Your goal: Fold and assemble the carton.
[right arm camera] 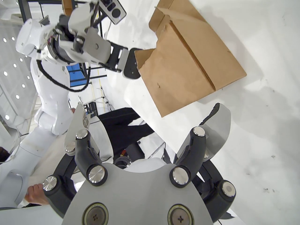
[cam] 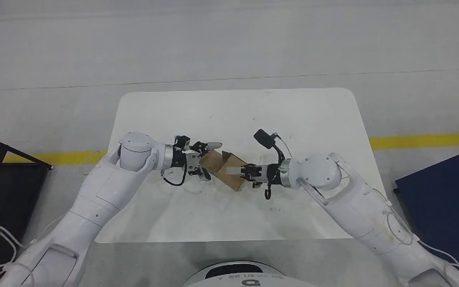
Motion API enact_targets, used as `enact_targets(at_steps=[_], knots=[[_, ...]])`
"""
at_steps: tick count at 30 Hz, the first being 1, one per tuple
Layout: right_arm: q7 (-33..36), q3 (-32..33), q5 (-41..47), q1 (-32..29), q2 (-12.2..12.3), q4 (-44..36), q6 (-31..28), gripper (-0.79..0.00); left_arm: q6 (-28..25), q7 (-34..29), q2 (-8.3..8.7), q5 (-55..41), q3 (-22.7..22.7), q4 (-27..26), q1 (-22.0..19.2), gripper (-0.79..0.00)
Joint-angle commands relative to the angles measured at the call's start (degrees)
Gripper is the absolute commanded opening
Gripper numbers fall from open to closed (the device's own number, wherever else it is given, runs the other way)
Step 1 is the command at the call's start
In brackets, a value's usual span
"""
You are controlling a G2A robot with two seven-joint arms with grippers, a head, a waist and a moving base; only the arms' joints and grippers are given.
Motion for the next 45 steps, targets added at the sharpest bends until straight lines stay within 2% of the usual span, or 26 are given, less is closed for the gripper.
enact_targets(at_steps=[1,7,13,17,21,25,27,29,32,36,39,40,42,45], knots=[[-0.1,0.6,-0.7,-0.4,0.2,-0.9,0.8,0.0,0.0,0.6,-0.09,-0.3,-0.1,0.3,-0.1,0.0],[-1.5,5.9,-0.8,-4.1,1.3,-5.6,1.2,0.0,0.4,1.8,-1.23,0.2,2.2,-0.3,-2.7,0.0],[-4.3,12.9,-2.9,-11.2,2.8,-13.0,2.9,0.0,0.4,2.9,-3.93,1.6,8.0,1.3,-8.2,0.0],[-5.0,17.3,-4.3,-16.5,3.7,-17.5,3.8,0.0,-1.3,2.4,-6.89,2.3,13.1,4.4,-13.5,0.0],[-5.2,21.0,-5.2,-20.9,4.4,-20.9,4.2,0.0,-4.7,3.0,-10.92,1.9,18.3,8.1,-19.0,0.0],[-5.1,23.7,-6.6,-23.8,4.8,-23.3,4.8,0.0,-7.9,4.1,-14.83,0.0,21.6,12.8,-23.0,0.0],[-5.5,24.8,-7.3,-24.5,4.9,-24.1,5.2,0.0,-9.2,4.1,-16.04,-1.7,21.8,15.8,-23.9,0.0],[-6.9,25.6,-7.4,-24.6,4.9,-24.5,6.0,0.0,-10.4,3.2,-16.38,-2.4,21.2,18.7,-24.4,0.0],[-8.6,26.0,-7.3,-24.4,4.8,-24.4,7.2,0.0,-12.0,-0.7,-15.15,-2.6,18.7,22.5,-24.1,0.0],[-8.6,26.0,-7.3,-24.4,4.8,-24.4,7.2,0.0,-13.2,-5.1,-11.31,-0.2,13.1,23.2,-22.0,0.0],[-8.6,26.0,-7.3,-24.4,4.8,-24.4,7.2,0.0,-12.4,-5.1,-7.91,0.9,7.3,18.6,-18.3,0.0],[-10.7,26.6,-8.3,-24.2,4.7,-23.4,7.6,0.0,-11.7,-4.6,-6.72,1.3,5.0,16.4,-16.7,0.0],[-15.3,25.5,-15.8,-23.1,4.8,-20.4,10.4,0.0,-9.8,-3.5,-4.46,1.6,0.3,10.7,-12.6,0.0],[-13.3,20.7,-21.7,-19.2,4.6,-17.8,10.4,0.0,-6.3,-1.8,-1.6,2.9,-6.3,1.0,-5.8,0.0]])
